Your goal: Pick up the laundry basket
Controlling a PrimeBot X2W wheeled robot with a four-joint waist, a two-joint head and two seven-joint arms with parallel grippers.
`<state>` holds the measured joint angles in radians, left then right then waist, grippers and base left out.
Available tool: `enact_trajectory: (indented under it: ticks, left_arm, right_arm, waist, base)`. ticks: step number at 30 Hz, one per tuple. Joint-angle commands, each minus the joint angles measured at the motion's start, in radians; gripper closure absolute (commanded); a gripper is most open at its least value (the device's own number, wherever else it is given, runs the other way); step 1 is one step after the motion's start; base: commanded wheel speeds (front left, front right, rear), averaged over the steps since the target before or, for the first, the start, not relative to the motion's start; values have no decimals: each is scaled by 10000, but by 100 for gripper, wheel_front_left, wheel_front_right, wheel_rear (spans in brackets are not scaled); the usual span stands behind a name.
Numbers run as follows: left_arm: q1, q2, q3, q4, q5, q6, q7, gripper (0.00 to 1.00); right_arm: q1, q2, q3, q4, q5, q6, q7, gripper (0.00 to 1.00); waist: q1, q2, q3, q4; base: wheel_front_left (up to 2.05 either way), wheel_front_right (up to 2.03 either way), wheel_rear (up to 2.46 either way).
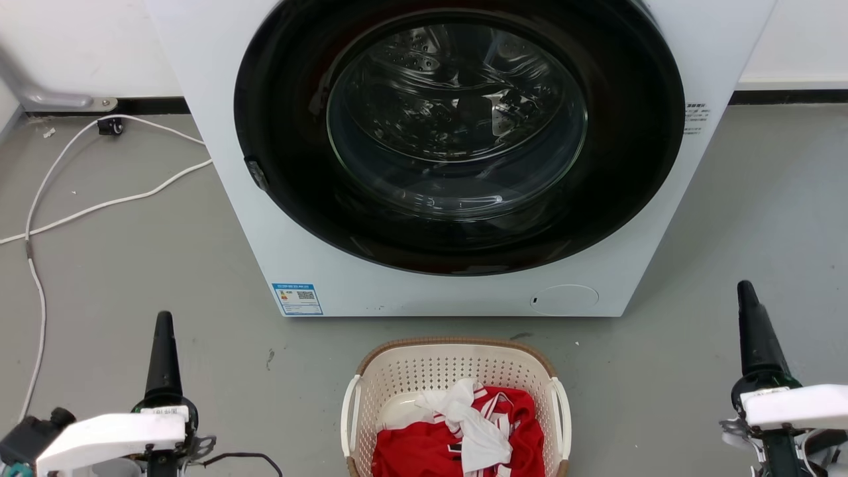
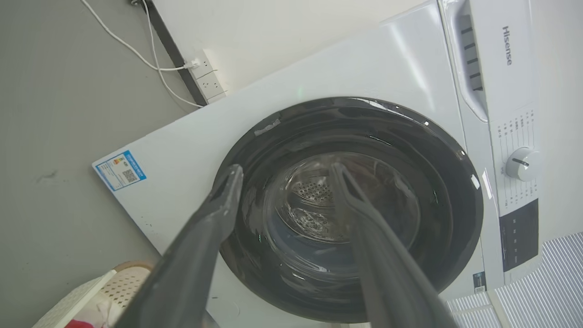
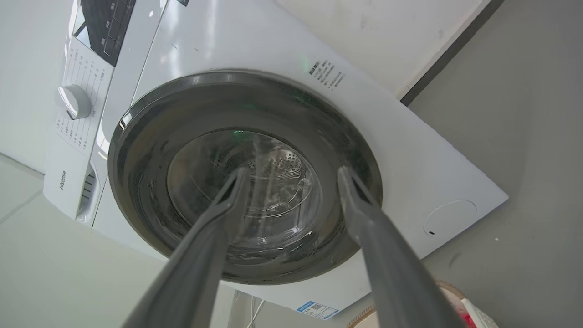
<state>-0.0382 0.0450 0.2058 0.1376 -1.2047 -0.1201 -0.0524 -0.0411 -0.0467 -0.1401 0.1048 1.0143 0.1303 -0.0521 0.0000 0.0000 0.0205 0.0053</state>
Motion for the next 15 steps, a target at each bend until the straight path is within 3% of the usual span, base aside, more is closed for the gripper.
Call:
enact_trajectory:
  ticks: [1, 15]
  left_arm:
    - [-198, 41, -2, -420, 474, 69, -106, 0]
    - [200, 47, -1333, -1847, 4016, 438, -556, 0]
  right_arm:
    - [-256, -36, 30, -404, -632, 4, -101, 0]
    - [-37, -40, 548, -1393, -4025, 4, -553, 0]
  waist:
    - [0, 0, 17, -1]
    - [0, 0, 101, -13]
  base:
    - [0, 0, 0]
    - [0, 0, 0]
